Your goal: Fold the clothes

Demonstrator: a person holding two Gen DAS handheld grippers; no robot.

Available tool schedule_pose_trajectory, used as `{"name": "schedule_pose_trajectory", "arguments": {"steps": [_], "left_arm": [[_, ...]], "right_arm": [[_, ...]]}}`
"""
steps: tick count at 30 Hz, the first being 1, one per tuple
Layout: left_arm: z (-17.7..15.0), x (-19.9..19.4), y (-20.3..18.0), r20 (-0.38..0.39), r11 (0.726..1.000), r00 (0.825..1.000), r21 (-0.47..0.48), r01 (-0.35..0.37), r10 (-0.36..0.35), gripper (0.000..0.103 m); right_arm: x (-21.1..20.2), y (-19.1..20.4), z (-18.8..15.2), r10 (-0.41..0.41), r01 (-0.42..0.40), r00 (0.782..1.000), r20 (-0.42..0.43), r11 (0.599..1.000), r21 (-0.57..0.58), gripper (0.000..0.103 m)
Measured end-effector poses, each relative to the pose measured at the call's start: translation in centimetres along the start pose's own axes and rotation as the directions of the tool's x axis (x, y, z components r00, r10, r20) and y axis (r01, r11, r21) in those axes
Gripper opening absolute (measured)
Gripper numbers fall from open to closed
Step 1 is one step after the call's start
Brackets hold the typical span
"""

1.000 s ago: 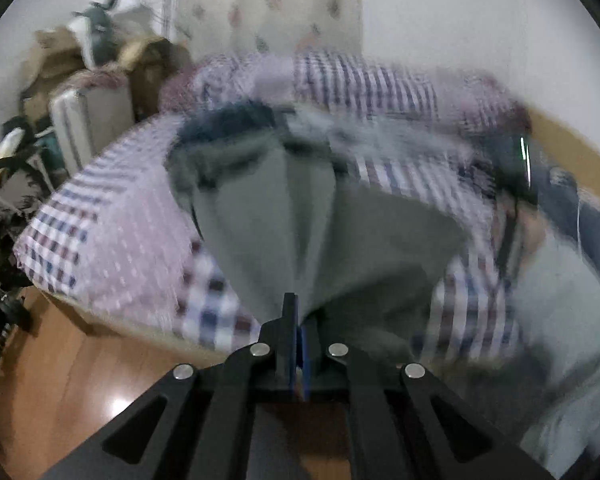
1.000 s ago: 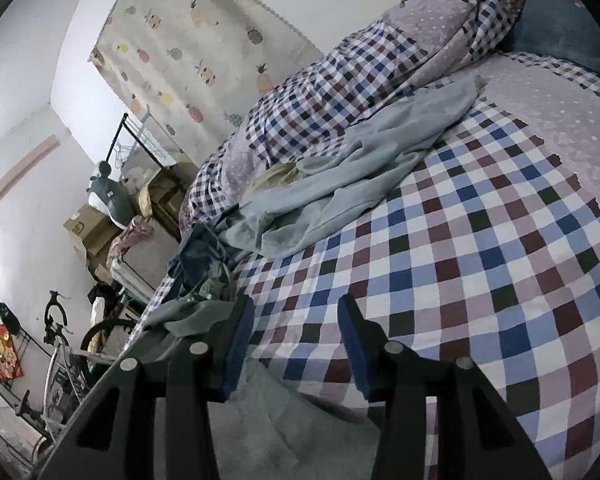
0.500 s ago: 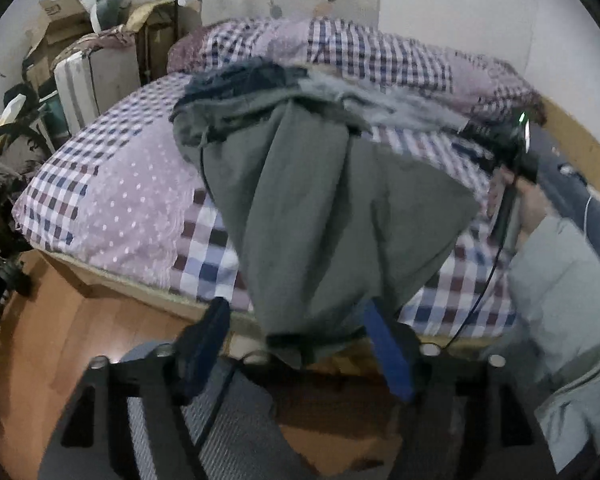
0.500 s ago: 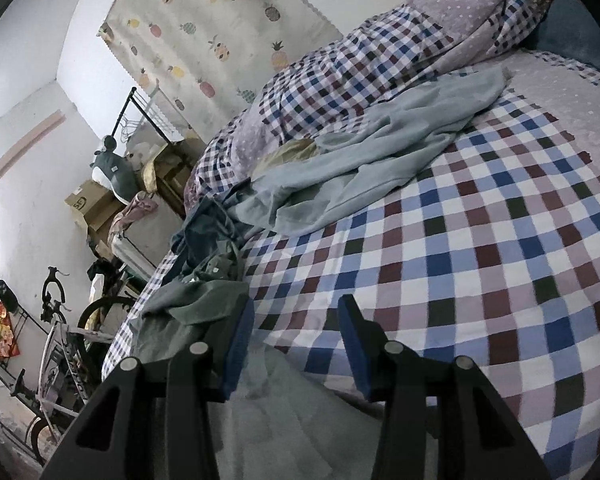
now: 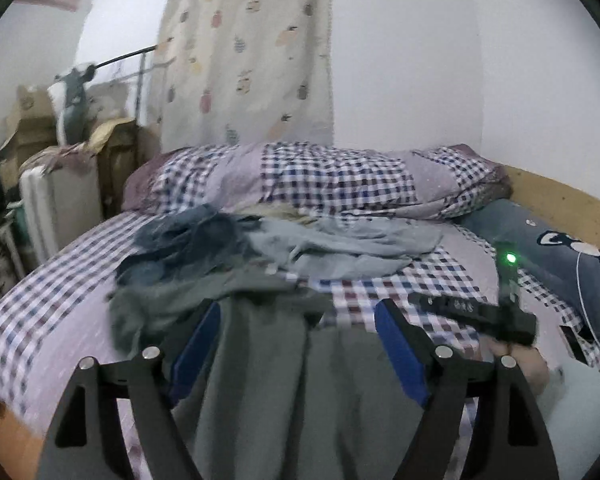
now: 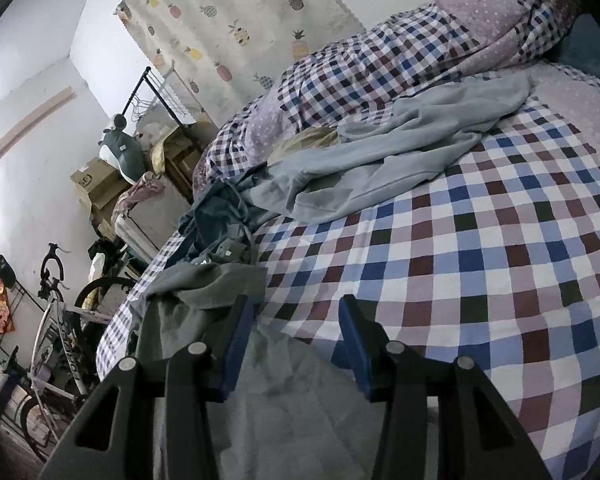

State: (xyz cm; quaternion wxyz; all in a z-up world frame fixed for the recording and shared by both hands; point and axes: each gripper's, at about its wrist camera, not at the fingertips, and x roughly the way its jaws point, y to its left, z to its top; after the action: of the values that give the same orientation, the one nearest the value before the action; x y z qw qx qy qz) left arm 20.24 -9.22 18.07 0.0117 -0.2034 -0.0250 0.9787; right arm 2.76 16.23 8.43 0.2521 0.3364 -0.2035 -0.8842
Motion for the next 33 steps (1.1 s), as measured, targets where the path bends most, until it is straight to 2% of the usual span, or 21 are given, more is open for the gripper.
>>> {"name": "schedule_pose_trajectory", "arguments": {"steps": [2, 5, 9, 12, 14, 18, 20, 21, 23, 24, 26, 28, 31, 33], "left_arm": [[0.6, 3.3, -1.0, -0.011, 0.999, 1.0, 0.052, 0.009, -0.009, 0.084], [0.1, 8.3, -2.8, -0.066, 0.985, 0.997, 0.169, -0.028, 0.04, 0.084], [-1.3, 13.8, -4.8, -0.118, 0.948, 0.987, 0.31, -0.069, 0.111, 0.084], [-2.3, 17.9, -6.3, -0.148, 0.904, 0.974, 0.416, -0.098, 0.174, 0.084], [-3.0, 20.3, -7.0, -0.145, 0.846, 0.954, 0.51, -0.156, 0.263, 0.084], [-4.3, 23.8, -7.7, -0.152, 0.765, 0.934, 0.623, -0.164, 0.324, 0.084], [-4.6, 25.1, -7.8, -0.161, 0.752, 0.93, 0.641, -0.155, 0.329, 0.081], [-4.5, 25.6, -7.7, -0.164, 0.755, 0.931, 0.637, -0.153, 0.327, 0.072], [-4.0, 26.2, -7.2, -0.171, 0.773, 0.927, 0.612, -0.164, 0.333, 0.047], [-3.5, 26.0, -6.7, -0.179, 0.797, 0.929, 0.581, -0.165, 0.323, 0.024], [-2.5, 25.3, -5.9, -0.189, 0.841, 0.936, 0.516, -0.162, 0.297, 0.017], [-0.8, 23.5, -4.2, -0.163, 0.896, 0.953, 0.41, -0.17, 0.255, 0.009], [1.3, 20.7, -1.8, -0.108, 0.943, 0.973, 0.288, -0.167, 0.205, 0.008], [2.7, 18.9, 0.1, -0.068, 0.957, 0.978, 0.231, -0.178, 0.198, 0.007]], "right_arm": [[-0.1, -0.2, 0.1, 0.003, -0.003, 1.0, 0.007, 1.0, 0.007, 0.049], [-0.3, -0.6, 0.3, 0.002, -0.002, 1.0, 0.019, 1.0, 0.025, 0.049], [-0.3, -1.1, 0.6, 0.002, -0.003, 1.0, 0.027, 0.999, 0.045, 0.049], [-0.4, -1.5, 0.7, 0.003, -0.005, 1.0, 0.03, 0.998, 0.056, 0.049], [-0.5, -1.8, 0.8, 0.001, -0.003, 1.0, 0.031, 0.998, 0.061, 0.049], [-0.7, -2.4, 1.0, 0.001, -0.003, 0.999, 0.036, 0.997, 0.079, 0.049], [-0.8, -2.7, 1.1, -0.001, -0.002, 0.999, 0.039, 0.996, 0.087, 0.049], [-0.9, -2.9, 1.1, -0.003, 0.0, 0.999, 0.041, 0.996, 0.092, 0.049], [-1.0, -3.1, 1.2, -0.008, 0.004, 0.999, 0.041, 0.995, 0.099, 0.049], [-1.0, -3.3, 1.2, -0.009, 0.005, 0.999, 0.042, 0.995, 0.103, 0.049], [-1.1, -3.7, 1.3, -0.013, 0.008, 0.999, 0.044, 0.993, 0.117, 0.049], [-1.2, -4.0, 1.3, -0.017, 0.011, 0.999, 0.045, 0.991, 0.13, 0.049], [-1.3, -4.3, 1.4, -0.018, 0.011, 0.999, 0.046, 0.99, 0.143, 0.049], [-1.4, -4.4, 1.4, -0.018, 0.011, 0.999, 0.047, 0.99, 0.143, 0.049]]}}
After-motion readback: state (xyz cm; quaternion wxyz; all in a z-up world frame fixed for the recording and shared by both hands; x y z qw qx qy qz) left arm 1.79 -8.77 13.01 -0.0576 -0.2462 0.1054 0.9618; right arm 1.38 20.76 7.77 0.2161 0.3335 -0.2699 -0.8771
